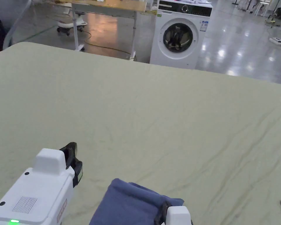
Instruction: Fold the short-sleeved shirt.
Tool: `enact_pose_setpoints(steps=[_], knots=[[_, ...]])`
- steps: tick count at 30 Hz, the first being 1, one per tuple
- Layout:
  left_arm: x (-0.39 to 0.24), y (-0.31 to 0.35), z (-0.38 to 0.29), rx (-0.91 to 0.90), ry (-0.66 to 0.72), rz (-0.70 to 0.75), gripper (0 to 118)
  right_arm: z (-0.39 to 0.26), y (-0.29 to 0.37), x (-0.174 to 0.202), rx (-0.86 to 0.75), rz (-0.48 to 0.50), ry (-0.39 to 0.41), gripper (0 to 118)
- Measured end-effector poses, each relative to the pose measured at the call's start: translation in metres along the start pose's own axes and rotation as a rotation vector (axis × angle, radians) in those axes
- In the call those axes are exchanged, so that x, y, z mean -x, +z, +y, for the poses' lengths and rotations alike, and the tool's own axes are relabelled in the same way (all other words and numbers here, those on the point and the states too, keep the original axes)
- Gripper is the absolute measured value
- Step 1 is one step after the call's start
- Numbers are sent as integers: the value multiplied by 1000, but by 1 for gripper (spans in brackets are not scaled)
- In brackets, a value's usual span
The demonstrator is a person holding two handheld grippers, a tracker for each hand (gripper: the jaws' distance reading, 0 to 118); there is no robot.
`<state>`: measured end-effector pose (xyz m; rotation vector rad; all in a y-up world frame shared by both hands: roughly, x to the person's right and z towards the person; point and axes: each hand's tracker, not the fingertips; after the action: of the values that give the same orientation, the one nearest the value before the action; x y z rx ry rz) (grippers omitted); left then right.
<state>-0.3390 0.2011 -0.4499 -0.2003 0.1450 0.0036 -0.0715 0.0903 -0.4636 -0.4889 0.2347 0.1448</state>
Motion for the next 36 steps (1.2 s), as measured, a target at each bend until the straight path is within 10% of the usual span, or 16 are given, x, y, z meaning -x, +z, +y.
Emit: enact_pose_setpoints(steps=[13, 19, 22, 31, 36], knots=[[39, -27, -11, 304, 219, -304, 3, -22, -9, -12, 28, -63, -29, 0], [74, -91, -38, 651, 525, -621, 63, -23, -10, -16, 38, -46, -42, 0], [71, -109, -55, 772, 611, -748, 75, -22, -10, -17, 41, -40, -41, 0], [41, -171, -121, 979, 692, -987, 77, -22, -11, -18, 47, -31, -36, 0], [36, -173, -131, 928, 783, -920, 58, -22, -11, -19, 48, -29, -35, 0]])
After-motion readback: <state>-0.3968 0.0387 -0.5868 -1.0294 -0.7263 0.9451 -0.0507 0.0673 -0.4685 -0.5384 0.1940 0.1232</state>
